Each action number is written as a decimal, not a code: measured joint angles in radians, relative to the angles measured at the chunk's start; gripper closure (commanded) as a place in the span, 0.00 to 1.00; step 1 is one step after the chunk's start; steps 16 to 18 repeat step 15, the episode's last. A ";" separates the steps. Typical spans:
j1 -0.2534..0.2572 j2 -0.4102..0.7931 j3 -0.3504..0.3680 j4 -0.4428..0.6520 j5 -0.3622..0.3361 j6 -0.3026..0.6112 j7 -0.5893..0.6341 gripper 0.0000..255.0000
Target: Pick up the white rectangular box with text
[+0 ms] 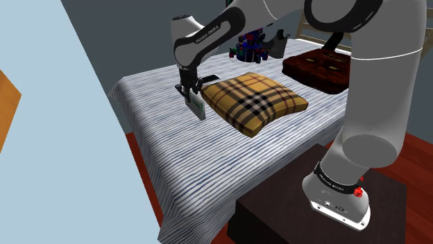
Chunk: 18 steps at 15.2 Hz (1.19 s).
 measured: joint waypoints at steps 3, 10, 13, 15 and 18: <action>0.000 -0.014 0.001 0.014 0.003 -0.028 -0.003 1.00; -0.004 -0.050 0.004 0.062 0.013 -0.111 -0.016 1.00; -0.004 -0.065 0.005 0.080 0.016 -0.144 -0.018 1.00; -0.003 -0.072 0.006 0.090 0.018 -0.161 -0.019 1.00; -0.003 -0.072 0.006 0.090 0.018 -0.161 -0.019 1.00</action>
